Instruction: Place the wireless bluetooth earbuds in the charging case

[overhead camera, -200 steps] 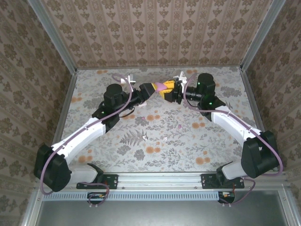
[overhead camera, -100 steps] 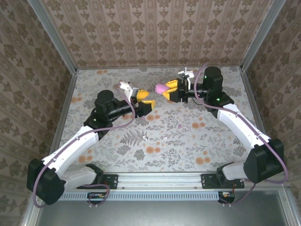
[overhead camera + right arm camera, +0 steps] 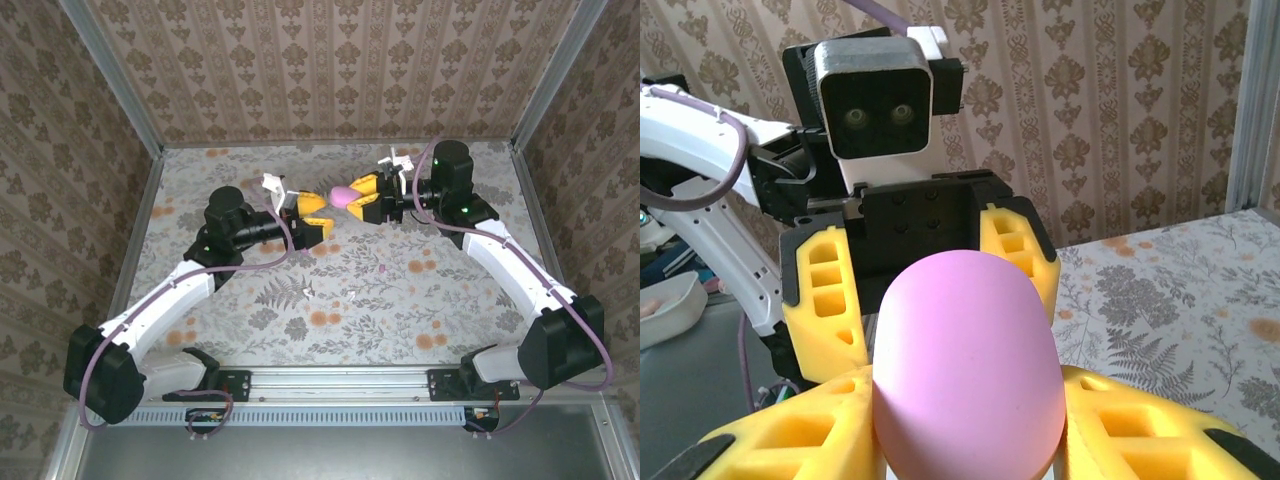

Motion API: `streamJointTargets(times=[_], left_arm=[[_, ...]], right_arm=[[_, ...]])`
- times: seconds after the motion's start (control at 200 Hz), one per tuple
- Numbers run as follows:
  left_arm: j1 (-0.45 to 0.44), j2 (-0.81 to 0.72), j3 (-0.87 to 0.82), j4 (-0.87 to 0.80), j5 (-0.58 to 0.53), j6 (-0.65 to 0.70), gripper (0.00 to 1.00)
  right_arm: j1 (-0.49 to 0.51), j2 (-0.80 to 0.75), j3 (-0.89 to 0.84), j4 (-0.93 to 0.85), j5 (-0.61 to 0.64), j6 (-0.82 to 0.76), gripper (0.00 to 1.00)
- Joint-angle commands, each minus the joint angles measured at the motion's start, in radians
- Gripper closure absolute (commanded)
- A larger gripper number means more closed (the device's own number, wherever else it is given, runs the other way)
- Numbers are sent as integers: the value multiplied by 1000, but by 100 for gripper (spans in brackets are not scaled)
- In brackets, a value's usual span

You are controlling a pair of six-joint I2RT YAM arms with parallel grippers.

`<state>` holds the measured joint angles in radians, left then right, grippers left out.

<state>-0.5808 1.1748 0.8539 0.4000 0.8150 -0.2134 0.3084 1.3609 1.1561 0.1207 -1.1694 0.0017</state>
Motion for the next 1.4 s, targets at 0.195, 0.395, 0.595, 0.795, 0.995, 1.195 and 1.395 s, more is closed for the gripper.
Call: streamJointTargets(times=[0.195,0.395,0.595,0.795,0.995,1.195,1.395], left_arm=[[4,11,47,95,84,-29,39],[1,28,63,102,104,-50,39],[-8,42,79,87,101,-47,43],[-20,52,95,71,107,-40,47],[-27,59,101,68,99,-37,47],[-31,66,115,38,95,-18,49],[-39,72,123,19,93,-6,49]], right_arm=[[11,-13,39,-71,-43,-90,58],[20,-15,38,-69,-41,-91,58],[23,-16,37,-65,-33,-88,58],[23,-13,36,-64,-30,-87,58],[26,-14,36,-62,-26,-85,58],[28,-11,38,-51,-18,-77,58],[31,-11,34,-22,-9,-55,58]])
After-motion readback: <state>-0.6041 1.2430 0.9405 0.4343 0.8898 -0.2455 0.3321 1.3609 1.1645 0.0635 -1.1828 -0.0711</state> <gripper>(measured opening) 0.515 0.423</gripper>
